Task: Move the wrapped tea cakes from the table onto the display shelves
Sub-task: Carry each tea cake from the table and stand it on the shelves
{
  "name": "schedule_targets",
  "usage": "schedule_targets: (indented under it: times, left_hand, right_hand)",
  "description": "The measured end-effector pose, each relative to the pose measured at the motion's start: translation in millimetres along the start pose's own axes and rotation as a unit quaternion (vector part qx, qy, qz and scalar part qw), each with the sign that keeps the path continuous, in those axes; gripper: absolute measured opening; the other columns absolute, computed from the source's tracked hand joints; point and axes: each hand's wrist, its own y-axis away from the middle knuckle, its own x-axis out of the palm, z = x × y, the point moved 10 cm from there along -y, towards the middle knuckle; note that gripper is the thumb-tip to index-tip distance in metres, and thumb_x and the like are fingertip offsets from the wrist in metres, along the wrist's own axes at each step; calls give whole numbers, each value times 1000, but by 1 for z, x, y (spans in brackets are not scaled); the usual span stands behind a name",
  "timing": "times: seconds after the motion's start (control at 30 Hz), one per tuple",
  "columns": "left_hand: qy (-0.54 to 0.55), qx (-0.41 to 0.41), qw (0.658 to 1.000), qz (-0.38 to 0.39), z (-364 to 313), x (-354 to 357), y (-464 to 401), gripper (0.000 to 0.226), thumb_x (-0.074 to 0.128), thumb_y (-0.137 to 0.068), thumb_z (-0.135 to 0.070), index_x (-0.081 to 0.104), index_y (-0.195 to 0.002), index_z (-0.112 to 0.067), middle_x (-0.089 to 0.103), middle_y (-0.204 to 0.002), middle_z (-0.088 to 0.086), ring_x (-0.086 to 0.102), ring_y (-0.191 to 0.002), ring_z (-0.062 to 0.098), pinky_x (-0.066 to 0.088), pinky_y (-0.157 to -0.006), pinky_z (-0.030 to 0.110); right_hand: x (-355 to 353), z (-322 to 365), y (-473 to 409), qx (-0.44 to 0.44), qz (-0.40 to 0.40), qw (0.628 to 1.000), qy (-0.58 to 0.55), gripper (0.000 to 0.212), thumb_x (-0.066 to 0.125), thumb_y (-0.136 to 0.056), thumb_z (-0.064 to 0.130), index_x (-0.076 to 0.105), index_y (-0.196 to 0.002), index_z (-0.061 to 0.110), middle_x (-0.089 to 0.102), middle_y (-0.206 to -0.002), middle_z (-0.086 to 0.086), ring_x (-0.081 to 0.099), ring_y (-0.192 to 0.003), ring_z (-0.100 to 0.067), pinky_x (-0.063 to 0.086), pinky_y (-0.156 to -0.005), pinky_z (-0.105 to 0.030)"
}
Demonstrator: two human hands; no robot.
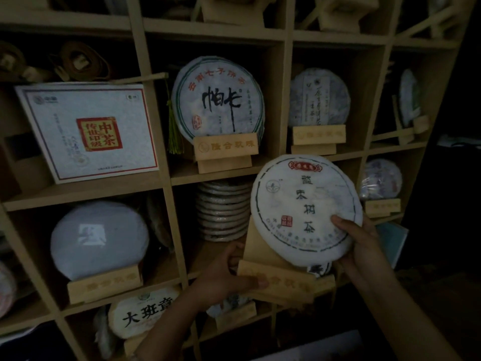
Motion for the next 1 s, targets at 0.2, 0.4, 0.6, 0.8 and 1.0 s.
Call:
schedule_targets:
  times: [0.2, 0.4, 0.6, 0.8, 1.0]
  left_hand:
    - [14, 13, 1000, 14, -44, 24, 19, 57, 92, -63, -18, 60, -110, -19, 76, -94, -10, 72, -89, 6, 55, -68, 18]
    - [56, 10, 998, 12, -70, 33, 31, 78, 96, -44, -38, 61, -112, -21, 76, -99, -9, 72, -91, 9, 57, -67, 22]
    - [86, 26, 996, -18, -73, 36, 38, 79, 97, -45, -31, 63, -115, -19, 77, -100, -1, 73, -95, 18, 59, -72, 27]
    - [86, 61, 994, -34, -83, 35, 44, 81, 96, -46, -30, 62, -119, -26, 76, -106, -3, 72, -99, 18, 60, -76, 30]
    - [84, 81, 993, -36, -84, 31, 50, 71, 94, -51, -22, 65, -116, -26, 77, -105, 1, 74, -95, 18, 59, -70, 23]
  right_hand:
    - [9, 43, 14, -91, 1, 995, 39, 58, 68, -74, 8, 60, -129, 22, 72, -121, 2, 69, -109, -17, 60, -78, -30]
    - [19, 59, 28, -140, 27, 982, 121, 59, 74, -75, 15, 58, -128, 35, 68, -127, 7, 67, -112, -14, 60, -81, -33]
    - [24, 69, 32, -130, 42, 973, 184, 51, 74, -71, 22, 59, -117, 38, 73, -111, 19, 70, -100, -4, 58, -71, -20]
    - [26, 77, 37, -114, 42, 971, 208, 37, 69, -77, 37, 68, -113, 28, 76, -105, 12, 72, -96, -7, 58, -70, -18]
    - [31, 65, 40, -74, 57, 974, 205, 21, 70, -79, 31, 72, -100, 32, 78, -96, 14, 74, -86, -4, 55, -63, -13]
